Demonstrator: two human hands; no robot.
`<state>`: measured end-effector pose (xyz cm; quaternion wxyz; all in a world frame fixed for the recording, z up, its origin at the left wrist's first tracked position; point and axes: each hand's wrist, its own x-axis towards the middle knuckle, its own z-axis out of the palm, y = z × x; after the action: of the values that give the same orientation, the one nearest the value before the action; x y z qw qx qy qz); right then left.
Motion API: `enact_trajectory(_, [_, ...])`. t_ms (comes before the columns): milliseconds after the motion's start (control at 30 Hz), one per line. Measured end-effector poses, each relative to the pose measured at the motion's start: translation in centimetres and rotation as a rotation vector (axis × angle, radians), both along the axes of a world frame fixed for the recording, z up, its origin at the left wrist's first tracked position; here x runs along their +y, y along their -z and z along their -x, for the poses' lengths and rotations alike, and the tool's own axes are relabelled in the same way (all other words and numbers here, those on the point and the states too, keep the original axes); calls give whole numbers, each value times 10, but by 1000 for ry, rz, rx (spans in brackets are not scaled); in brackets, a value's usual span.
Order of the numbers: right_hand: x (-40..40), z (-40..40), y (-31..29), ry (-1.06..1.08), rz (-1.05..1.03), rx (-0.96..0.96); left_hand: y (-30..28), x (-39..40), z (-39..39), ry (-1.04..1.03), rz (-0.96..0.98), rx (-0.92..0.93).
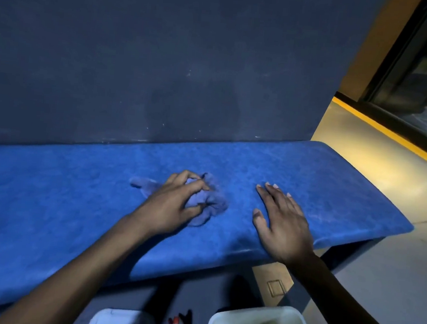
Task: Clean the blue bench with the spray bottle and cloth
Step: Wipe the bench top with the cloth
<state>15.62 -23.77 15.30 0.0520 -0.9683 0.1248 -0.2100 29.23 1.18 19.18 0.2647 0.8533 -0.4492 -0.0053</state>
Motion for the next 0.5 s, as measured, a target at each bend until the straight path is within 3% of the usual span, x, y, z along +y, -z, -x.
enact_trajectory(200, [2,1,-3,14,-5,24,2,-27,-62,-372,-6,-44])
enact_trajectory(333, [2,1,-7,13,6,59,2,-50,-41,-281,-20,-29])
enact_trajectory(500, [3,3,-13,15,3,89,-11,9,14,-133,-133,-4])
